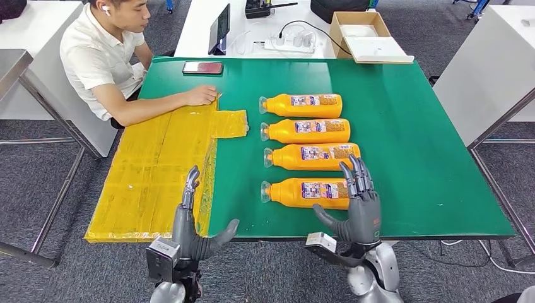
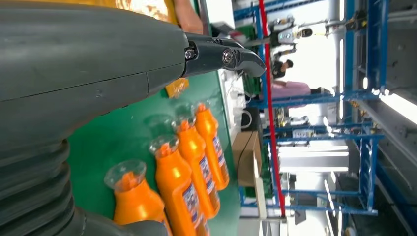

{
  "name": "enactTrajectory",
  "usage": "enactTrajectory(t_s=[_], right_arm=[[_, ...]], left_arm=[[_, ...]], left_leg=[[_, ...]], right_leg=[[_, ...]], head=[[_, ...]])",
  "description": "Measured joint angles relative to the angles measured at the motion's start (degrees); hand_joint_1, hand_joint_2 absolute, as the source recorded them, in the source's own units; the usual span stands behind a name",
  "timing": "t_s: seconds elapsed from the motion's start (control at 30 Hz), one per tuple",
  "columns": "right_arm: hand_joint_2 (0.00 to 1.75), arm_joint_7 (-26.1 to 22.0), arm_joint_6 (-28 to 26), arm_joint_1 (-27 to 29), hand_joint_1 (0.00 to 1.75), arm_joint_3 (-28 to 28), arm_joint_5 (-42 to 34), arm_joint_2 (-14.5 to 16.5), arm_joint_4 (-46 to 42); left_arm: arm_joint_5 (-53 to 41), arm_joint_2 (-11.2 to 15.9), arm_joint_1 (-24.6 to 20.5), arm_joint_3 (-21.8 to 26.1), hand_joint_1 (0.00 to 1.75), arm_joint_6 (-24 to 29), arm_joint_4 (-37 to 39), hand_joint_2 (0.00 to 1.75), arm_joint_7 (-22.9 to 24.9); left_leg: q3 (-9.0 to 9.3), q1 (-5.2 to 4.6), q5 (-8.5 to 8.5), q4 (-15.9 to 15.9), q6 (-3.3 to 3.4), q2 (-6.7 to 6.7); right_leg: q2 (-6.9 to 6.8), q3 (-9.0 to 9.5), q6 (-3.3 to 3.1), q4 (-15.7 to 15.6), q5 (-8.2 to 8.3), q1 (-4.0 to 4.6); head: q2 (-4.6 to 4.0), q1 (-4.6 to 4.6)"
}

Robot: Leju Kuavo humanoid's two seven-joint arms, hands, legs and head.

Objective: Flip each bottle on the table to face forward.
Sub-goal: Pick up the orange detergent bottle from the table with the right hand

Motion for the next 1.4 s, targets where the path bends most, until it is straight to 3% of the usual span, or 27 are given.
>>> enactTrajectory(t_s=[0.37,0.87,0.97,1.2,1.4], right_arm=[[1.75,5.31,1.58,-6.44,0.00,-0.42,7.95,-3.25,14.55],[1.75,7.59,8.36,-7.75,0.00,0.55,8.30,-4.95,19.46],[1.75,8.54,8.39,-8.53,0.00,1.14,9.51,-4.97,20.95],[1.75,16.03,6.08,-10.25,0.00,3.17,15.89,-4.99,22.93],[1.75,18.33,5.01,-10.81,0.00,3.75,18.12,-4.96,24.45]], left_arm=[[0.44,-0.43,-0.39,-0.46,0.00,-1.51,1.28,1.75,0.81],[-0.15,-0.46,-0.67,-0.50,0.00,-1.69,1.34,1.75,1.08],[-0.36,-0.46,-0.84,-0.69,0.00,-1.72,1.34,1.75,1.10],[-0.57,-0.46,-1.01,-0.87,0.00,-1.75,1.34,1.75,1.74],[-0.57,-0.46,-1.00,-0.85,0.00,-1.80,1.32,1.75,1.96]], left_leg=[[0.01,0.01,0.01,0.00,0.00,-0.02],[-0.02,0.00,0.01,0.00,0.00,-0.02],[-0.01,0.01,0.01,0.00,0.00,-0.02],[-0.01,0.01,0.01,0.00,0.00,-0.02],[-0.03,0.00,0.01,0.00,0.00,-0.02]], right_leg=[[0.00,0.00,0.00,0.02,0.01,0.01],[-0.01,-0.01,0.00,0.01,0.00,0.00],[-0.01,-0.01,0.00,0.02,0.01,0.01],[-0.01,-0.01,0.00,0.02,0.00,0.00],[-0.01,-0.01,0.01,0.02,0.00,0.00]], head=[[0.01,-0.01],[0.01,-0.01],[0.00,-0.01],[0.00,-0.01],[0.00,-0.01]])
